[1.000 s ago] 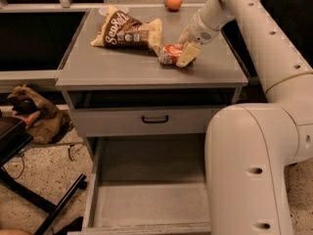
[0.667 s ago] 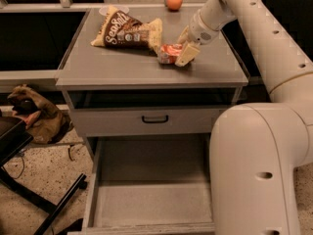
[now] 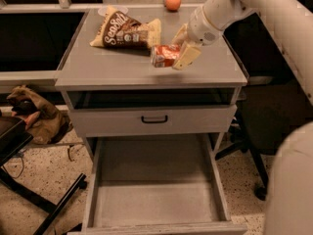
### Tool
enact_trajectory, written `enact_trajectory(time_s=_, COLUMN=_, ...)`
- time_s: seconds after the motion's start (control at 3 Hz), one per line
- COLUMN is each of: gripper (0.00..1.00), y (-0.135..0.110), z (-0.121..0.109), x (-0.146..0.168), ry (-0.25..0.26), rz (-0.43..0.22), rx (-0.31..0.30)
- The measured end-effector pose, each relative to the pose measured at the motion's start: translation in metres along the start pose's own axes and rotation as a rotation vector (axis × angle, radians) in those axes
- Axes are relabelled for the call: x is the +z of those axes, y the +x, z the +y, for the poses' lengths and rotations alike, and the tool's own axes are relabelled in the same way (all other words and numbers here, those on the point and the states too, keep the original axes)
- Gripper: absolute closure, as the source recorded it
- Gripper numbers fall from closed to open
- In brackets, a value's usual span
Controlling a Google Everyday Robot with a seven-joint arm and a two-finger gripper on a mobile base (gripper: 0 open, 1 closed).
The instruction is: Place coke can into middle drawer
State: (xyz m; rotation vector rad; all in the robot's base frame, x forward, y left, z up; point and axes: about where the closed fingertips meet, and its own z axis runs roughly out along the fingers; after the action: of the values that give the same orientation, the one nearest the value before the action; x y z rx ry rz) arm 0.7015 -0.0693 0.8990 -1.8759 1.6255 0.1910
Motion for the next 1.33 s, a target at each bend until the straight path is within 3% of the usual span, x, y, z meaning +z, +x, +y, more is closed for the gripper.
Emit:
enact_trajectory(time_s=0.33, gripper=1.0, y=-0.022, z=0.037, x=-0.014, ry=0.032, rz=-0.053, rx=-0.026)
enact_trajectory(time_s=0.67, gripper=1.0, y=-0.016, z=0.065, x=0.011, ry=-0.036, rz=-0.045, rx=-0.017)
enact_trajectory(time_s=1.0, gripper=1.0, y=-0.016, z=0.065, x=0.012, ry=-0.036, rz=-0.045, rx=-0.017)
enact_trajectory(time_s=1.33, gripper=1.0, y=-0.018, z=0.087, x=0.02, ry=-0.088, rz=-0.052, rx=-0.017)
